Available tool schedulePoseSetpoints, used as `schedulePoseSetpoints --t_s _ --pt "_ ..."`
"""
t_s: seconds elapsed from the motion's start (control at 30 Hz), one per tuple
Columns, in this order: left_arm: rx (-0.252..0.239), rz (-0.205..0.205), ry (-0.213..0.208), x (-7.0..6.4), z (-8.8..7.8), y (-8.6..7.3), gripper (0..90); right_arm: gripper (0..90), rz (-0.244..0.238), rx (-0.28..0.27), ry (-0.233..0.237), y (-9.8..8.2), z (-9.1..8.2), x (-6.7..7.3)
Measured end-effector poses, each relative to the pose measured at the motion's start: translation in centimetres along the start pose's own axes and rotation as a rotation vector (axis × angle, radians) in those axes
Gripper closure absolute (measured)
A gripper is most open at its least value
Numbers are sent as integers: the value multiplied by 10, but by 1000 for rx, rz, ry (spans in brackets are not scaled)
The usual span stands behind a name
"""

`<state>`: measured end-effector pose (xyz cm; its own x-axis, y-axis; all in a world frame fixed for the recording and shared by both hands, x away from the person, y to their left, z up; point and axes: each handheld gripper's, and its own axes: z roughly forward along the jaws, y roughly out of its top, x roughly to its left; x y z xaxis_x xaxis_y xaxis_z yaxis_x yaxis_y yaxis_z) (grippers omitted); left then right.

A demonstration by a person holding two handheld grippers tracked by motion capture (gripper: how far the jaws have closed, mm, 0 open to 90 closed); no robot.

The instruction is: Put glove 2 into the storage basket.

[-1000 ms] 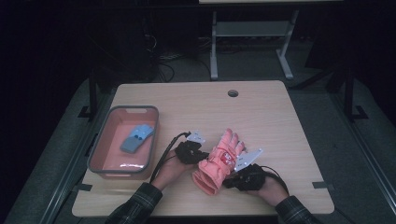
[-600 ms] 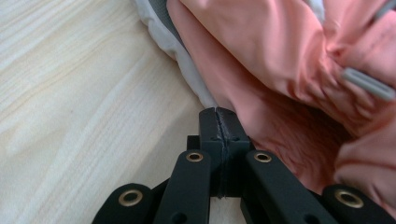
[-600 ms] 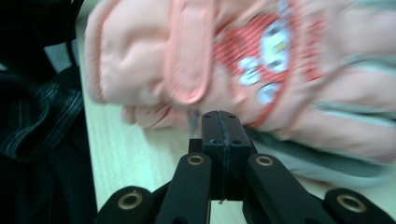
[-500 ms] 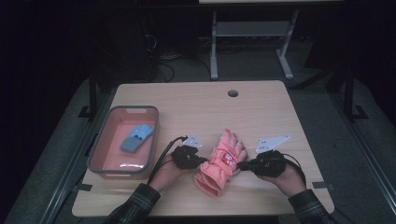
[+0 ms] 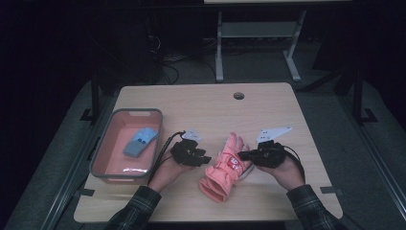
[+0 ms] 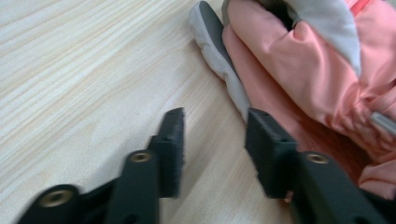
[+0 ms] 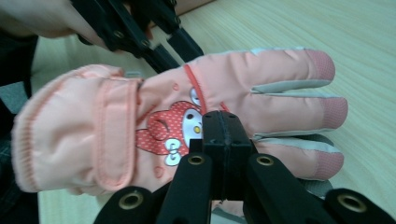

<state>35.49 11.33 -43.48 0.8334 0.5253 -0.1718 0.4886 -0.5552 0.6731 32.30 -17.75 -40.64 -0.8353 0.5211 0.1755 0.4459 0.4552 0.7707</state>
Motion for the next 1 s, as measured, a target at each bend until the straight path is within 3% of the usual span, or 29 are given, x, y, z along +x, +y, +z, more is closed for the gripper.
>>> schedulePoseSetpoints --t_s 0.17,0.43,0.73,1.0 --pt "-21 -8 24 -1 -5 3 448 900 9 29 -8 -5 10 -3" --pt "-66 -19 19 0 -13 8 349 900 16 91 -4 -12 27 -2" --pt "-90 -11 -36 -8 -20 18 241 900 12 152 -26 -14 42 1" --pt "-79 13 -71 -19 -10 32 185 900 -14 180 -55 -11 51 7"
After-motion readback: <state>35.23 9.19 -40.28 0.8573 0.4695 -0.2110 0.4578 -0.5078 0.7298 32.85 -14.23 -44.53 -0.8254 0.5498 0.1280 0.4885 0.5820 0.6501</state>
